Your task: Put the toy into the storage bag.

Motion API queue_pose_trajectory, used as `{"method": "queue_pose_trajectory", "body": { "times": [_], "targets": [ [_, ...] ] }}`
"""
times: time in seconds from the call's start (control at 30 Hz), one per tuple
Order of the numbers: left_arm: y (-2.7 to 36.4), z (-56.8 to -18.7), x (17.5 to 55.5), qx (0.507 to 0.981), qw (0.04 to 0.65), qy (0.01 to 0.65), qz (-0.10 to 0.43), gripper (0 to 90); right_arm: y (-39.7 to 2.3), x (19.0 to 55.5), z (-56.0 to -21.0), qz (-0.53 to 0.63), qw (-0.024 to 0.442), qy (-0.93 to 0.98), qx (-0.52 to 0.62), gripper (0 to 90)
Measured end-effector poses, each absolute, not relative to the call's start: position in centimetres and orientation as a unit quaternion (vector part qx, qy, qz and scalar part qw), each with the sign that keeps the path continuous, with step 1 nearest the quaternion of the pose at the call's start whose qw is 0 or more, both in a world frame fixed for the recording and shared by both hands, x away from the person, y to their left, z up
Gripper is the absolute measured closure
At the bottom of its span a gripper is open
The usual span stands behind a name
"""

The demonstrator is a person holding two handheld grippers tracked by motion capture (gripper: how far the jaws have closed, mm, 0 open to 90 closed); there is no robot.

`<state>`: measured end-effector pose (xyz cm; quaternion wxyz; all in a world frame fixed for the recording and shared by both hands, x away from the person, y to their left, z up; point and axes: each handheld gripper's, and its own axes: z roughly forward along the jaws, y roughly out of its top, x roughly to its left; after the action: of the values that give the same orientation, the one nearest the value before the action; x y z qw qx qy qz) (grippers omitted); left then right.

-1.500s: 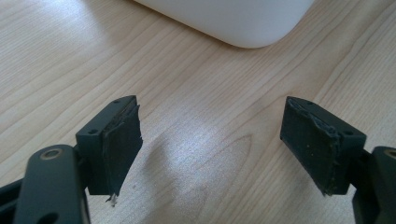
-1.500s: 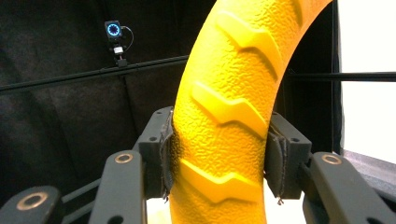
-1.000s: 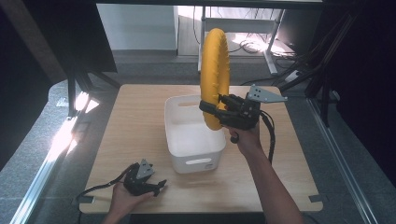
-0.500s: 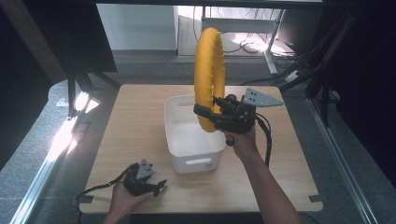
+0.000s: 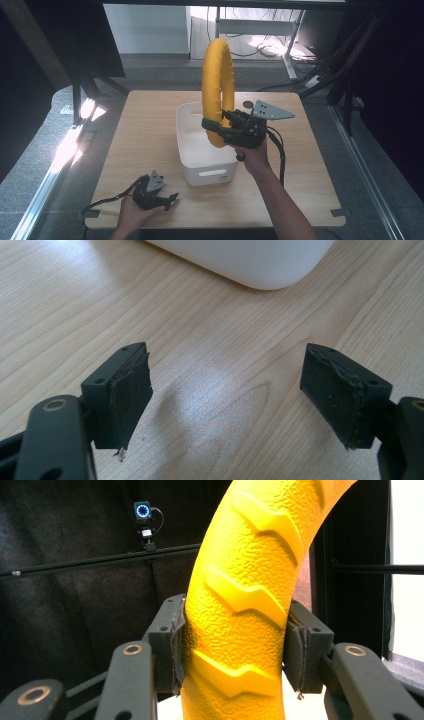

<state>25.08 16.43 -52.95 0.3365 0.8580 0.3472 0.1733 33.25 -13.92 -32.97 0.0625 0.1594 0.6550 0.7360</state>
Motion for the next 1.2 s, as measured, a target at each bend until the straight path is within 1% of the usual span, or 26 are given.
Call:
{"method": "queue_pose_trajectory", "body": {
  "times": [0.57, 1.2],
  "targets": [
    [16.4, -53.1, 25.1, 0.86, 0.334, 0.345, 0.171, 20.6, -12.9, 32.9, -34.8, 0.739, 0.055, 0.651, 0.167, 50.1],
    [16.4, -53.1, 25.1, 0.862, 0.332, 0.342, 0.171, 20.6, -11.1, 32.4, -37.1, 0.742, 0.063, 0.642, 0.185, 50.0]
  ]
}}
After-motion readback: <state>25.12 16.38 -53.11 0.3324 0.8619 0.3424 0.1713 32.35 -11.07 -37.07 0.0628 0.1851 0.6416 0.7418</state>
